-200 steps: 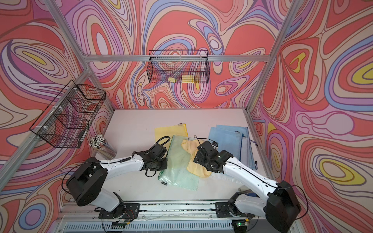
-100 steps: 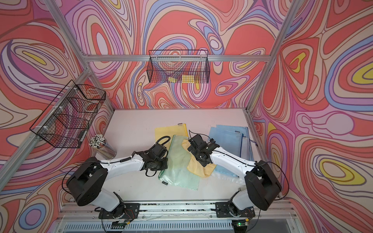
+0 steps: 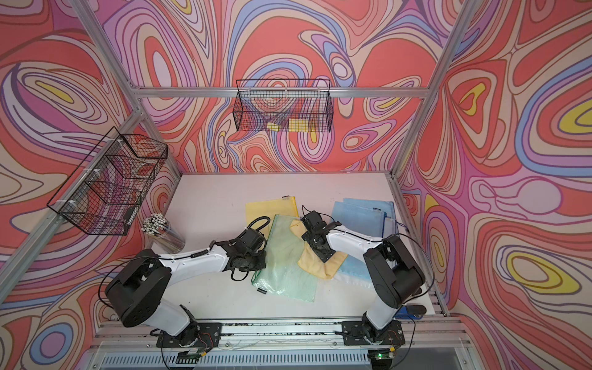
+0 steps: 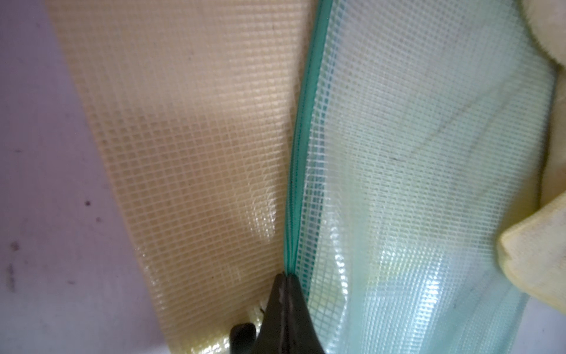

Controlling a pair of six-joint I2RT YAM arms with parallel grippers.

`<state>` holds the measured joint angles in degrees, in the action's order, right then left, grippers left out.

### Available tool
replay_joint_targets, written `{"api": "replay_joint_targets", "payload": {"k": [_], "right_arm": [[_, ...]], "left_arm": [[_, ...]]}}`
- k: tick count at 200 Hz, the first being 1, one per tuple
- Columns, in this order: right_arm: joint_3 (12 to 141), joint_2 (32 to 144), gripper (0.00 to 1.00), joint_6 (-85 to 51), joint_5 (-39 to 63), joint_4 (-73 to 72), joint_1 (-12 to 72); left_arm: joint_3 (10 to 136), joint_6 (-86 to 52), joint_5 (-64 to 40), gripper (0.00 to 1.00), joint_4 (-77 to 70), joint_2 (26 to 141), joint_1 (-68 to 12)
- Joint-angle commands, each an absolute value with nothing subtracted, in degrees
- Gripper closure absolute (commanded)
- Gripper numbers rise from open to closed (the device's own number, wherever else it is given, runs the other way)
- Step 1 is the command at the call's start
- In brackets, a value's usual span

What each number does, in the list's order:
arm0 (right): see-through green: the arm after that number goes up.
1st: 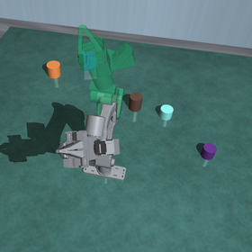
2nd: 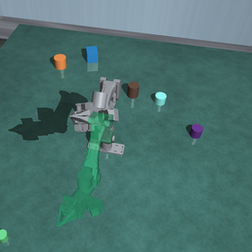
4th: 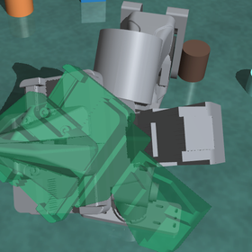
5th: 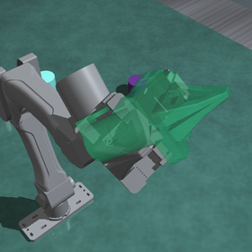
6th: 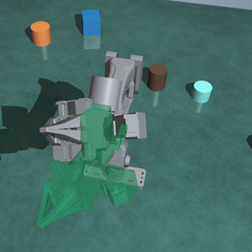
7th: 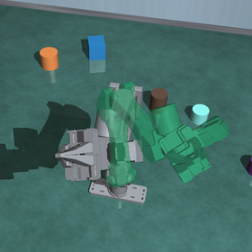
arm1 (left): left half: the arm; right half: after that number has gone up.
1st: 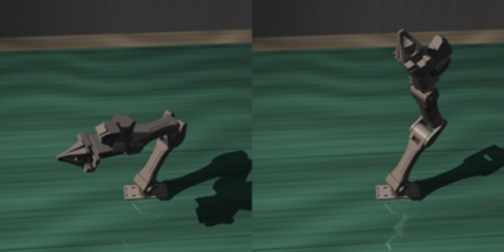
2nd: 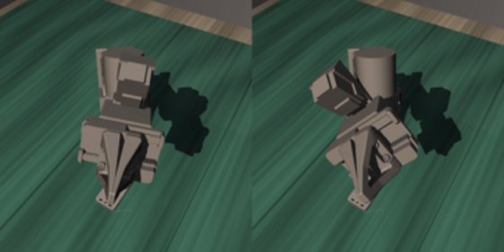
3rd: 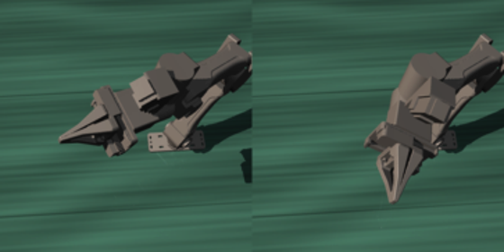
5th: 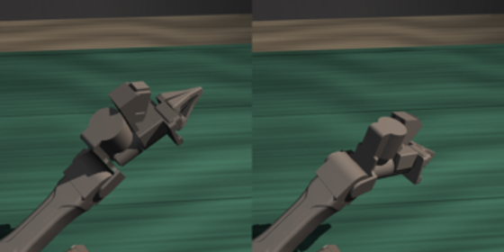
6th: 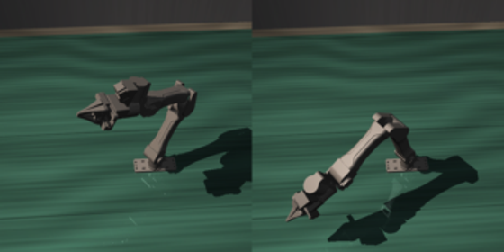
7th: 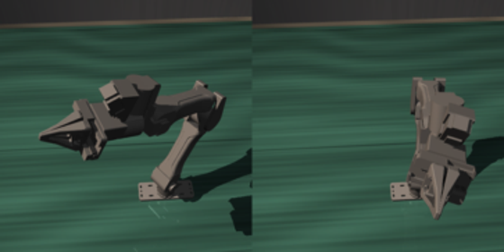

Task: Wipe the document bag
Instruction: Wipe the dirt from the document bag.

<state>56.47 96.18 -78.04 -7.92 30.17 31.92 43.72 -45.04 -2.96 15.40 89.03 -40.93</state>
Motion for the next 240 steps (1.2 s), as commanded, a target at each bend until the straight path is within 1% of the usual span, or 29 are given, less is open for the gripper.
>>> {"api": "replay_joint_targets", "payload": {"k": [1,15,23,50,66,74,84,92,115,142,167,189,211,240], "right_arm": [[58.18,97.84,0.15,-75.58,-8.76,29.7,31.82],[58.53,98.72,0.3,-74.84,-8.68,29.64,31.82],[58.54,99.11,0.36,-74.49,-8.65,29.57,31.82],[57.97,99.97,0.51,-74.1,-7.64,28.59,31.82],[57.52,99.98,0.63,-73.63,-6.89,27.64,31.82],[57.48,99.7,0.73,-73.03,-6.42,27.12,31.82],[57.46,99.28,0.91,-72.35,-5.4,26.49,32.13],[57.67,98.86,1.0,-71.65,-4.73,26.12,32.56],[59.31,97.94,1.0,-69.77,-4.07,27.49,35.34],[60.99,97.7,1.0,-68.28,-1.49,26.26,41.17],[64.83,101.15,1.0,-67.08,3.01,24.86,46.94],[66.0,106.79,1.0,-68.08,8.68,19.72,50.34],[63.94,109.83,1.0,-69.72,11.67,16.12,50.95],[55.27,106.2,1.0,-71.54,9.5,14.31,48.06]], "left_arm": [[43.07,-45.44,-2.98,1.0,15.47,90.18,-40.78],[43.24,-45.4,-3.02,1.0,15.47,90.4,-40.78],[43.33,-45.35,-3.09,1.0,15.47,90.44,-40.78],[43.24,-45.35,-3.09,1.0,15.47,90.63,-40.78],[43.2,-45.31,-3.1,1.0,15.46,90.67,-40.79],[43.15,-45.35,-3.1,1.0,15.47,90.62,-40.75],[43.1,-45.35,-3.09,1.0,15.47,90.66,-40.76],[43.07,-45.35,-3.09,1.0,13.77,90.71,-40.73],[43.46,-45.35,-2.98,1.0,13.95,90.88,-40.73],[43.59,-45.86,-2.46,1.0,13.8,90.14,-40.61],[44.27,-45.79,-2.9,1.0,13.45,89.84,-40.43],[45.3,-45.7,-3.15,1.0,13.8,90.28,-40.43],[45.62,-45.79,-2.82,1.0,14.31,90.09,-40.43],[44.97,-45.94,-1.65,1.0,14.68,88.46,-40.35]]}}
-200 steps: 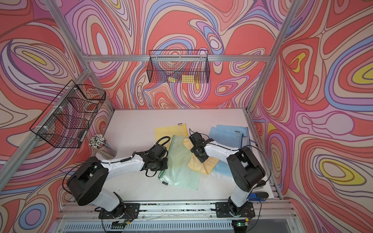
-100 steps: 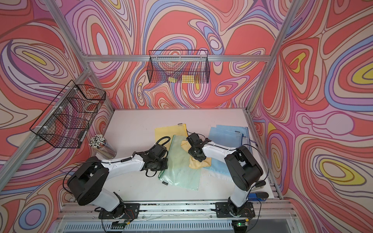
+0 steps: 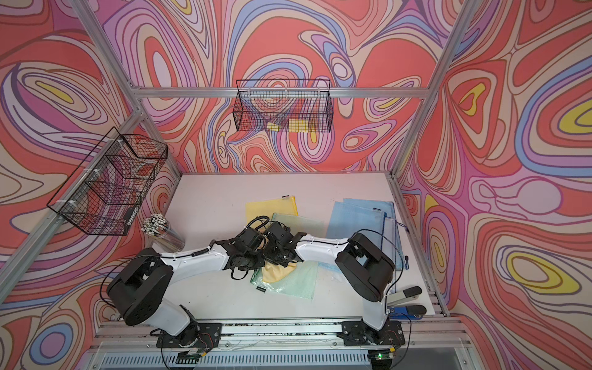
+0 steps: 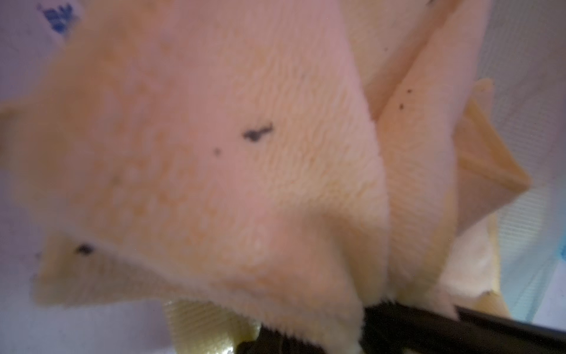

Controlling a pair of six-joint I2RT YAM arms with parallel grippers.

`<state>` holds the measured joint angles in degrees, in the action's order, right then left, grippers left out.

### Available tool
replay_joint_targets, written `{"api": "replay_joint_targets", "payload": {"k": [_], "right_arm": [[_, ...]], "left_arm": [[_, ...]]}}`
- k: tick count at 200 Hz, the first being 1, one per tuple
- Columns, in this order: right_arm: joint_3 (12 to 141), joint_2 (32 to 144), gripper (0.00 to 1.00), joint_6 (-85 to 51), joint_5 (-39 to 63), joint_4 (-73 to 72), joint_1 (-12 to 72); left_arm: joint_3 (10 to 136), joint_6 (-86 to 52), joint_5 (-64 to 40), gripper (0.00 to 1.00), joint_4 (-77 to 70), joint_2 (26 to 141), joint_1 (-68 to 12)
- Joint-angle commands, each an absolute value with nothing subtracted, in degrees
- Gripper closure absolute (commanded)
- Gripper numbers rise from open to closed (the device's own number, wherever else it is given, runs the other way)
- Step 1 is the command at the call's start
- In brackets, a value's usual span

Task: Wipe the document bag
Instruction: Wipe the dirt from the document bag.

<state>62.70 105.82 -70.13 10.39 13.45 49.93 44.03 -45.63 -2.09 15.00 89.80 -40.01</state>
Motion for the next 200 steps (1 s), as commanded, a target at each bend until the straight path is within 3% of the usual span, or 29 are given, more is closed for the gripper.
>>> {"api": "replay_joint_targets", "payload": {"k": [1,64,89,110,161,200], "right_arm": [[54.93,105.97,1.0,-71.5,9.45,14.41,47.98],[40.54,86.35,1.0,-62.87,4.0,26.62,30.37],[42.75,83.33,1.0,-59.24,2.8,29.29,29.56],[45.38,86.53,1.0,-58.99,6.62,25.69,32.22],[61.34,101.97,1.0,-59.88,4.05,24.78,49.0],[63.4,109.26,1.0,-62.14,9.64,19.44,51.77]], "left_arm": [[44.94,-45.91,-1.66,1.0,14.68,88.35,-40.34],[42.57,-47.49,-0.21,1.0,13.29,85.43,-39.46],[42.26,-50.4,1.09,1.0,12.23,85.59,-39.42],[41.84,-54.37,2.14,1.0,9.89,86.21,-39.46],[39.38,-64.71,8.12,1.0,7.68,84.23,-39.45],[36.85,-68.32,11.43,1.0,7.95,80.69,-39.46]]}}
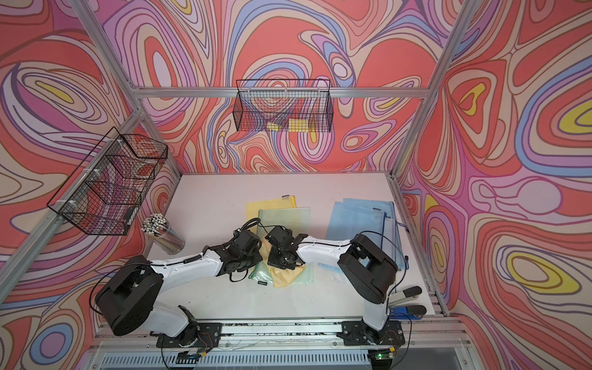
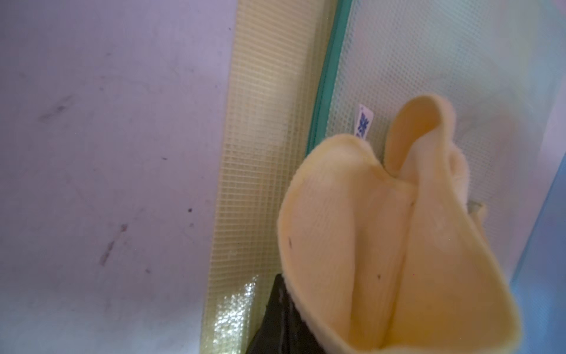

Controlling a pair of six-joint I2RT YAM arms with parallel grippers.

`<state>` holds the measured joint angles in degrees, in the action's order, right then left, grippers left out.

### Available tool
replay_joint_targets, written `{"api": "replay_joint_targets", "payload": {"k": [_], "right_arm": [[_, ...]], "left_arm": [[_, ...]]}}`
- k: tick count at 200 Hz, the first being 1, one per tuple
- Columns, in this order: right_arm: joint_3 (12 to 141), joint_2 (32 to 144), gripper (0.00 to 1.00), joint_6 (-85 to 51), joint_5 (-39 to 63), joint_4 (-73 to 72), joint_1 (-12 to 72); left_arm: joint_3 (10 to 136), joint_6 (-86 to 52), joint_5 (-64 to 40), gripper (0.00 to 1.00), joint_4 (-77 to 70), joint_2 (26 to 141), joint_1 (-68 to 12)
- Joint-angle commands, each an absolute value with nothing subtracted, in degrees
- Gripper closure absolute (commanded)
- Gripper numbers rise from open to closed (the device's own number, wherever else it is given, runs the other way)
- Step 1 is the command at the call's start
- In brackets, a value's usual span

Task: Wipe the document bag
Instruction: Wipe the dirt from the document bag.

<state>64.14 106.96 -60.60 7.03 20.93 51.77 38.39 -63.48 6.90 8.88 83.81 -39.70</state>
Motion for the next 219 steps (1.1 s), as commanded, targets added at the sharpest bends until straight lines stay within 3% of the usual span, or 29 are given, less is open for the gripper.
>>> {"api": "replay_joint_targets", "payload": {"k": [1,32,71,93,129,179,219], "right_arm": [[63.25,109.3,1.0,-62.23,9.74,19.39,51.77],[58.04,106.36,1.0,-62.14,6.73,22.34,49.92],[43.98,95.59,1.0,-59.96,7.63,22.83,38.27],[43.17,91.39,1.0,-57.69,5.86,25.47,35.77],[54.5,94.97,1.0,-55.92,2.83,29.34,43.06],[72.92,112.13,1.0,-56.36,7.53,27.24,56.46],[71.14,114.45,1.0,-60.16,10.61,21.41,57.86]], "left_arm": [[36.75,-68.35,11.56,1.0,7.97,80.55,-39.46],[35.56,-68.18,13.48,1.0,9.69,77.56,-39.44],[34.39,-67.64,14.86,1.0,10.52,75.5,-39.38],[33.91,-67.63,14.18,1.0,9.51,75.87,-39.37],[33.08,-69.07,13.53,1.0,7.64,77.59,-39.37],[32.21,-69.88,13.84,1.0,6.06,76.92,-39.37],[31.91,-70.18,14.47,1.0,6.77,75.95,-39.37]]}}
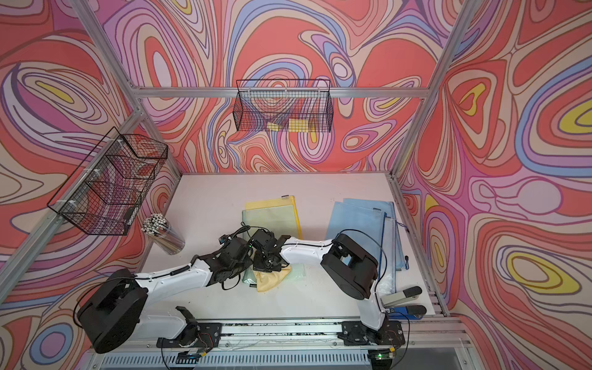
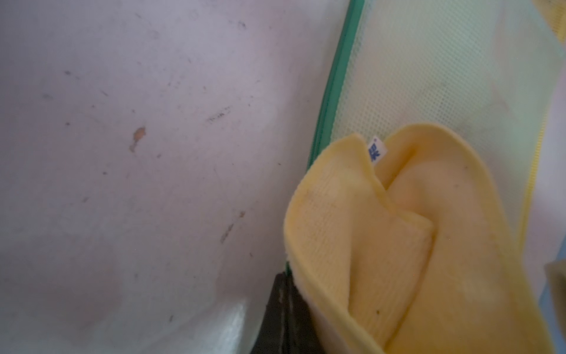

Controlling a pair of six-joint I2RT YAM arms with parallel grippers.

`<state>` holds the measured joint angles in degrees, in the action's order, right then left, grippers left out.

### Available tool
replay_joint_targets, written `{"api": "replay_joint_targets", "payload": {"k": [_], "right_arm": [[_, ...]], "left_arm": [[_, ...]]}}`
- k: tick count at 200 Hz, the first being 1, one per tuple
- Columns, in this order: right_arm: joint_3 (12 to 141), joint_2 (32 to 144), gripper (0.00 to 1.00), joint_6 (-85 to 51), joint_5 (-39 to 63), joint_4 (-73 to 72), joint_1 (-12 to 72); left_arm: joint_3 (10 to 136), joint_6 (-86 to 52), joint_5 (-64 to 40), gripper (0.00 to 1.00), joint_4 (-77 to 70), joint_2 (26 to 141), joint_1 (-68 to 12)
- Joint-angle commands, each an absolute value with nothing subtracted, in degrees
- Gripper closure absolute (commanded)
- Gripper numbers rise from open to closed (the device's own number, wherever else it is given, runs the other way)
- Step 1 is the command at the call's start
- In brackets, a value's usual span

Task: Wipe the document bag
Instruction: Wipe the dirt from the document bag, then adjust the document bag at the center of the board.

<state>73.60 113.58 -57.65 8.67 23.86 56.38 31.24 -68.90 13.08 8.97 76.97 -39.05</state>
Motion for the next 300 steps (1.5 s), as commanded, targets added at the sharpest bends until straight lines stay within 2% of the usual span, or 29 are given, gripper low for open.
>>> {"api": "replay_joint_targets", "payload": {"k": [1,33,81,105,119,135,155,205,237,270,300], "right_arm": [[70.95,114.36,1.0,-60.23,10.58,21.43,57.84],[63.89,109.62,1.0,-61.86,7.57,23.72,55.75],[41.93,94.34,1.0,-64.6,8.14,18.45,45.53],[40.75,89.5,1.0,-63.59,6.73,18.14,45.44],[44.05,87.83,1.0,-61.7,3.17,19.26,48.88],[50.55,88.27,1.0,-58.92,-0.56,21.42,53.68],[55.63,91.68,1.0,-57.97,1.91,18.46,56.59],[59.12,103.5,1.0,-59.29,8.79,7.82,58.05],[58.97,107.04,1.0,-60.34,9.68,7.37,57.93],[52.59,104.07,1.0,-61.85,9.36,8.32,53.89],[42.5,95.72,1.0,-60.43,9.31,9.69,44.62]], "left_arm": [[31.91,-70.16,14.48,1.0,6.77,75.9,-39.37],[31.48,-70.27,15.36,1.0,7.78,74.44,-39.37],[30.08,-70.74,16.6,1.0,7.34,72.14,-39.38],[30.08,-71.31,16.05,1.0,6.04,72.81,-39.4],[30.06,-72.17,15.61,1.0,4.66,73.41,-39.38],[30.38,-73.19,15.17,1.0,3.7,74.19,-39.38],[31.08,-74.08,14.99,1.0,3.45,74.71,-39.38],[31.46,-74.6,15.63,1.0,4.55,73.51,-39.38],[31.21,-74.8,15.91,1.0,5.19,72.69,-39.38],[31.21,-74.33,16.61,1.0,6.21,71.74,-39.37],[30.86,-73.83,17.09,1.0,7.44,70.61,-39.38]]}}
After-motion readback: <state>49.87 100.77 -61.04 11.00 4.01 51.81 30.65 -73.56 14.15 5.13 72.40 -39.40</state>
